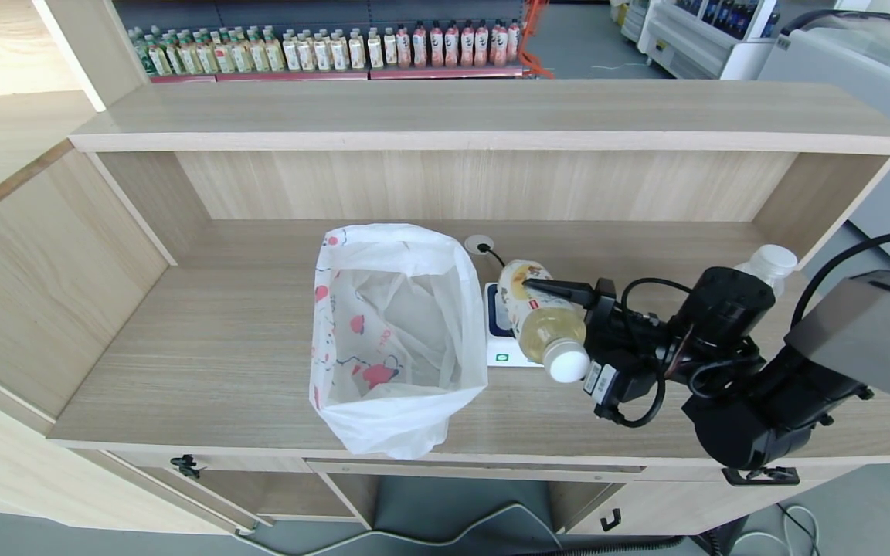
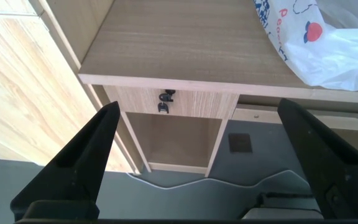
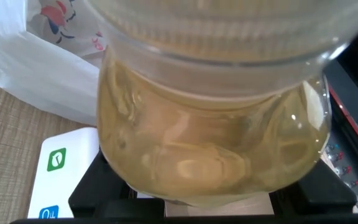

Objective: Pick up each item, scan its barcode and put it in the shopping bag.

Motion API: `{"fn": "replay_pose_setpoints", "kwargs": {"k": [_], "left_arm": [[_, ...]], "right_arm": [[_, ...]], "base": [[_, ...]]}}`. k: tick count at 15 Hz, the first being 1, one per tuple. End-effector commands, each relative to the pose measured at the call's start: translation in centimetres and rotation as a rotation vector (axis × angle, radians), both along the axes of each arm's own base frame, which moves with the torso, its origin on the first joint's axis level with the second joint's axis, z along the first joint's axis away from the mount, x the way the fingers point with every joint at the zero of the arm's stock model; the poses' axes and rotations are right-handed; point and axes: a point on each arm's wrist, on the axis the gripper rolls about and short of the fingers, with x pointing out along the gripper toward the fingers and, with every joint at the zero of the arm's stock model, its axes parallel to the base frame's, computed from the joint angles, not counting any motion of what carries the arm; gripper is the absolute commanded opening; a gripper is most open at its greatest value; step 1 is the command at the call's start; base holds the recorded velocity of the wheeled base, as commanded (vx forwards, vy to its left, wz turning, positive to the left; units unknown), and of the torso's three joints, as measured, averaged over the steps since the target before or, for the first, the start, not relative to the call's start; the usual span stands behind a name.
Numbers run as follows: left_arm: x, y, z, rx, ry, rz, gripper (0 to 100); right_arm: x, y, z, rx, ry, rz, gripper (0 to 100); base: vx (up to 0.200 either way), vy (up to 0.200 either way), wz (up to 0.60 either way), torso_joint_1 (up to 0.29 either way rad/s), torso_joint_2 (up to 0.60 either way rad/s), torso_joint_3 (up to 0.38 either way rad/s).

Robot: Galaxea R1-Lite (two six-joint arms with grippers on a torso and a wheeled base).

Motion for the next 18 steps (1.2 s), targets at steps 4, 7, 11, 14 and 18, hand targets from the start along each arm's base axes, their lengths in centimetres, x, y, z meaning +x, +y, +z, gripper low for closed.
{"fn": "replay_pose_setpoints", "kwargs": {"k": [4,7,11,14,18], "left_arm": [[0.0,0.0,0.0,-0.001,-0.001,0.001,100],[0.0,0.0,0.0,-0.001,-0.001,0.0,100],[0.0,0.0,0.0,-0.001,-0.001,0.001,100],[0.0,0.0,0.0,-0.001,-0.001,0.0,100],[0.0,0.0,0.0,-0.001,-0.001,0.001,100]], "right_arm": [[0.1,-0.2,0.2,0.003,-0.002,-0.004,0],[0.1,-0.6,0.3,0.004,-0.005,-0.016,0],[0.3,-1.2,0.5,0.005,-0.01,-0.033,0],[0.5,-1.3,0.4,0.005,-0.013,-0.037,0],[0.7,-1.9,0.3,0.004,-0.01,-0.055,0]], "base": [[0.0,0.0,0.0,0.0,0.0,0.0],[0.0,0.0,0.0,0.0,0.0,0.0],[0.0,0.0,0.0,0.0,0.0,0.0],[0.0,0.0,0.0,0.0,0.0,0.0],[0.0,0.0,0.0,0.0,0.0,0.0]]}}
